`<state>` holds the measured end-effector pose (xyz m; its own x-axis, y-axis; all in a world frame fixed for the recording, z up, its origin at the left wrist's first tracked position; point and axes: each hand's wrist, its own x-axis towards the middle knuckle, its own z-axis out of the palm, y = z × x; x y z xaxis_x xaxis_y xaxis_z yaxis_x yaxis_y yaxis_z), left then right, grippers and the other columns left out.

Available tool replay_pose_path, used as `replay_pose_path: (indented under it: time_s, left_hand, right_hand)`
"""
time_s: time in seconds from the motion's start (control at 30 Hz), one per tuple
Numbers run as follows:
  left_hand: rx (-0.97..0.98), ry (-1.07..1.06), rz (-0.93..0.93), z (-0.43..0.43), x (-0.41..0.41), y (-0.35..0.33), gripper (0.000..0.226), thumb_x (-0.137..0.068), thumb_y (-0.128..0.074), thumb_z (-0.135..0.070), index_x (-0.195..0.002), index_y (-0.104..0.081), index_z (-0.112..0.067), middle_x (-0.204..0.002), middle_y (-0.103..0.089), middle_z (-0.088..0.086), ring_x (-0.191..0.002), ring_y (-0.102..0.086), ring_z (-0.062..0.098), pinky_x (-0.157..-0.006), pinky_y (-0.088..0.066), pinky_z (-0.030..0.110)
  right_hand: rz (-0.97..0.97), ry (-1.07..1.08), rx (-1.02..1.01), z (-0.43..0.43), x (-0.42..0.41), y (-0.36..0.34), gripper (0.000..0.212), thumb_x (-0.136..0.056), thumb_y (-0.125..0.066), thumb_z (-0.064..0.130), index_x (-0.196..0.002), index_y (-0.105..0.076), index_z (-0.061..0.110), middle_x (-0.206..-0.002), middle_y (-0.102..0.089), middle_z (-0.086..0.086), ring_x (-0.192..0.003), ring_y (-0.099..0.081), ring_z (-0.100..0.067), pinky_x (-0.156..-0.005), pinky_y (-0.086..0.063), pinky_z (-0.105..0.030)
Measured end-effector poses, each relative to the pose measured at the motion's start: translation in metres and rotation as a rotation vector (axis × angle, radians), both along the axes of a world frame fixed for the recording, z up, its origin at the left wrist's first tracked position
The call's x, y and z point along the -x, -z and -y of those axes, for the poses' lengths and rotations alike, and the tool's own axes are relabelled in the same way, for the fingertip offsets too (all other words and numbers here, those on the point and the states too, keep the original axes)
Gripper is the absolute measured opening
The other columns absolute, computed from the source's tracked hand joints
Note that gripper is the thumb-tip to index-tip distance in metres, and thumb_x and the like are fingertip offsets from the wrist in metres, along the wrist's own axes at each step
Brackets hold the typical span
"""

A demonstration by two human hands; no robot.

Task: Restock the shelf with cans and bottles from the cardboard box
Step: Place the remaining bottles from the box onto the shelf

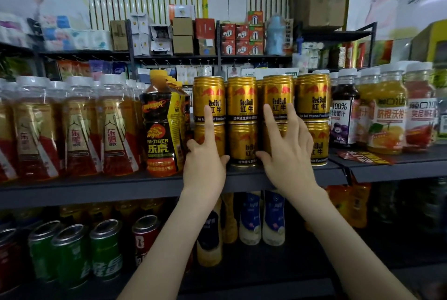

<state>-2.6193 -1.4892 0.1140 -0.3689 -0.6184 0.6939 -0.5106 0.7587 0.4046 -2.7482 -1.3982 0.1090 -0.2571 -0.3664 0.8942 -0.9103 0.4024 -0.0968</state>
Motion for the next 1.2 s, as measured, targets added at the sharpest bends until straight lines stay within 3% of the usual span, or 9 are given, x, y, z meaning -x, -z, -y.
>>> replay_pose_path:
  time_s: [0.1, 0.27, 0.4, 0.5, 0.6, 0.67, 0.77, 0.87, 1.2]
  left_hand:
    - [0.002, -0.002, 0.006, -0.001, -0.001, 0.000, 0.105, -0.092, -0.060, -0.034, -0.139, 0.034, -0.040, -0.121, -0.045, 0.021, -0.096, -0.059, 0.032, -0.076, -0.046, 0.032]
    - [-0.001, -0.017, 0.024, -0.003, -0.001, 0.000, 0.105, -0.092, -0.060, -0.036, -0.140, 0.033, -0.039, -0.121, -0.045, 0.021, -0.095, -0.059, 0.032, -0.075, -0.046, 0.031]
    - [0.004, -0.022, 0.014, -0.004, 0.000, 0.000, 0.106, -0.091, -0.062, -0.037, -0.142, 0.031, -0.039, -0.118, -0.046, 0.021, -0.092, -0.060, 0.032, -0.071, -0.045, 0.030]
    - [0.009, -0.024, 0.011, -0.007, 0.002, 0.002, 0.105, -0.091, -0.061, -0.037, -0.143, 0.030, -0.037, -0.124, -0.044, 0.022, -0.097, -0.058, 0.034, -0.072, -0.046, 0.031]
    - [0.007, -0.035, 0.020, -0.010, 0.005, 0.004, 0.105, -0.092, -0.060, -0.038, -0.138, 0.034, -0.037, -0.150, -0.018, 0.029, -0.127, -0.042, 0.042, -0.092, -0.047, 0.039]
    - [0.015, -0.040, 0.018, -0.012, 0.008, 0.004, 0.100, -0.093, -0.057, -0.037, -0.140, 0.031, -0.039, -0.156, 0.004, 0.026, -0.140, -0.022, 0.044, -0.103, -0.040, 0.043]
    - [0.080, -0.056, 0.002, -0.012, 0.014, 0.003, 0.092, -0.093, -0.053, -0.046, -0.147, 0.020, -0.037, -0.155, 0.020, 0.021, -0.143, -0.003, 0.045, -0.111, -0.028, 0.052]
    - [0.079, -0.056, 0.030, -0.013, 0.019, 0.001, 0.094, -0.089, -0.053, -0.055, -0.148, 0.018, -0.035, -0.153, 0.027, 0.019, -0.143, 0.004, 0.044, -0.113, -0.020, 0.053]
    - [0.064, -0.074, 0.053, -0.013, 0.022, 0.002, 0.095, -0.089, -0.053, -0.057, -0.150, 0.015, -0.033, -0.152, 0.029, 0.021, -0.143, 0.005, 0.047, -0.112, -0.023, 0.054]
  right_hand:
    - [0.142, -0.132, -0.118, -0.008, 0.013, -0.003, 0.096, -0.087, -0.068, 0.013, -0.153, 0.000, 0.028, -0.159, 0.007, -0.016, -0.143, -0.012, -0.038, -0.108, -0.032, -0.050]
    - [0.165, -0.191, -0.132, -0.006, 0.015, -0.001, 0.098, -0.091, -0.061, 0.009, -0.149, 0.014, 0.032, -0.158, 0.021, -0.010, -0.147, 0.000, -0.034, -0.108, -0.033, -0.043]
    - [0.189, -0.214, -0.149, -0.004, 0.018, -0.004, 0.098, -0.091, -0.062, 0.011, -0.149, 0.015, 0.033, -0.158, 0.022, -0.009, -0.148, 0.004, -0.031, -0.103, -0.041, -0.040]
    - [0.149, -0.227, -0.117, -0.012, 0.015, -0.004, 0.092, -0.090, -0.063, 0.014, -0.153, 0.003, 0.026, -0.160, 0.012, -0.008, -0.148, 0.003, -0.024, -0.103, -0.041, -0.037]
    - [0.028, -0.172, 0.059, -0.028, 0.024, -0.002, 0.085, -0.087, -0.065, 0.010, -0.154, -0.013, 0.019, -0.160, -0.005, -0.012, -0.147, -0.003, -0.029, -0.115, -0.019, -0.042]
    - [0.128, -0.120, 0.070, -0.039, 0.036, -0.003, 0.093, -0.087, -0.066, 0.013, -0.154, -0.003, 0.027, -0.160, 0.003, -0.013, -0.146, 0.003, -0.036, -0.116, -0.008, -0.049]
    - [0.375, -0.195, -0.061, -0.047, 0.053, -0.005, 0.102, -0.090, -0.063, 0.013, -0.147, 0.016, 0.044, -0.158, 0.022, -0.004, -0.146, 0.000, -0.040, -0.114, -0.024, -0.056]
    - [0.351, -0.203, -0.067, -0.046, 0.059, -0.005, 0.103, -0.091, -0.062, 0.012, -0.144, 0.019, 0.047, -0.158, 0.024, -0.001, -0.144, -0.008, -0.043, -0.108, -0.035, -0.053]
    - [0.373, -0.218, -0.089, -0.042, 0.063, -0.004, 0.101, -0.091, -0.062, 0.013, -0.147, 0.016, 0.043, -0.158, 0.022, -0.003, -0.146, -0.005, -0.038, -0.109, -0.032, -0.053]
